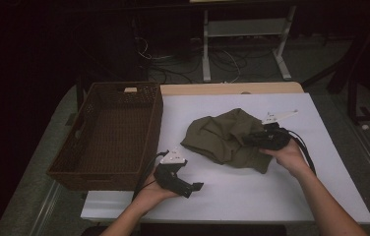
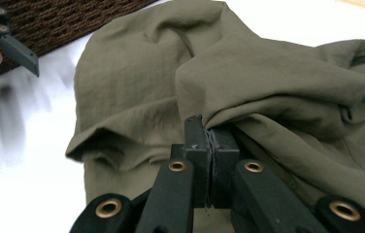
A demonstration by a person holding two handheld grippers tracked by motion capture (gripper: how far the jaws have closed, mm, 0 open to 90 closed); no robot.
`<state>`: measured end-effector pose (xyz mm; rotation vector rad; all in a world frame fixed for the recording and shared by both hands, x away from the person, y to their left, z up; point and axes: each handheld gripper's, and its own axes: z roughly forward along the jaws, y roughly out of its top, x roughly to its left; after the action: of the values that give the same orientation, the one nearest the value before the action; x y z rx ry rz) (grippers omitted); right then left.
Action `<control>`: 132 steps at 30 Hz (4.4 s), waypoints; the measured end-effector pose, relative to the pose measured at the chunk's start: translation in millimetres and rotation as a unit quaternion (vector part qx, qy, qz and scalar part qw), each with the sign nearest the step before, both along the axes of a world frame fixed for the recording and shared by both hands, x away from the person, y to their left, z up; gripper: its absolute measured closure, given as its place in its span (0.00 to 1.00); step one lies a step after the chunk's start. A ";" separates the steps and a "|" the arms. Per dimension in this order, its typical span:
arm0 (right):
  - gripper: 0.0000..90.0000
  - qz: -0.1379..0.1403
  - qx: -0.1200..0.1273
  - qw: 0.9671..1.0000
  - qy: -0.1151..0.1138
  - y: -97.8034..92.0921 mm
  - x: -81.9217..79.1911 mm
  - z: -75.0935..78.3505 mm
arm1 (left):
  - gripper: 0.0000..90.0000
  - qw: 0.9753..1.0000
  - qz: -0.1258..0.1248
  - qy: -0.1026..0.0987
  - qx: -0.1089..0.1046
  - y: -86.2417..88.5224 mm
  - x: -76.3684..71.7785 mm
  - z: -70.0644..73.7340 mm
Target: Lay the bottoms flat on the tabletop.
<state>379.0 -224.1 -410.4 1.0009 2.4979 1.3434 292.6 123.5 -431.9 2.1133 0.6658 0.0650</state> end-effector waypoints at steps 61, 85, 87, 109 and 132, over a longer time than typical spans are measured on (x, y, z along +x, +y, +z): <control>0.98 0.080 0.022 0.997 0.001 138.1 71.8 16.3 | 0.00 1.000 0.015 0.010 -0.017 7.2 -0.9 0.9; 0.98 0.083 0.000 0.996 0.032 185.0 93.4 -4.7 | 0.00 1.000 0.012 0.013 -0.019 7.0 -1.0 0.4; 0.91 0.084 -0.006 0.996 0.037 184.4 93.8 -8.2 | 0.00 1.000 0.010 0.013 -0.018 7.2 -1.2 0.3; 0.57 0.060 0.015 0.998 0.002 119.7 59.1 28.2 | 0.00 1.000 0.015 0.013 -0.018 7.7 0.6 0.3; 0.57 -0.001 -0.010 1.000 0.015 32.8 31.4 12.1 | 0.00 1.000 0.016 0.013 -0.018 6.7 -0.1 0.3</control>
<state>410.3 -191.3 -398.3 1.0271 2.5256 1.3092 292.6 130.3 -431.6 2.0727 0.7116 0.0442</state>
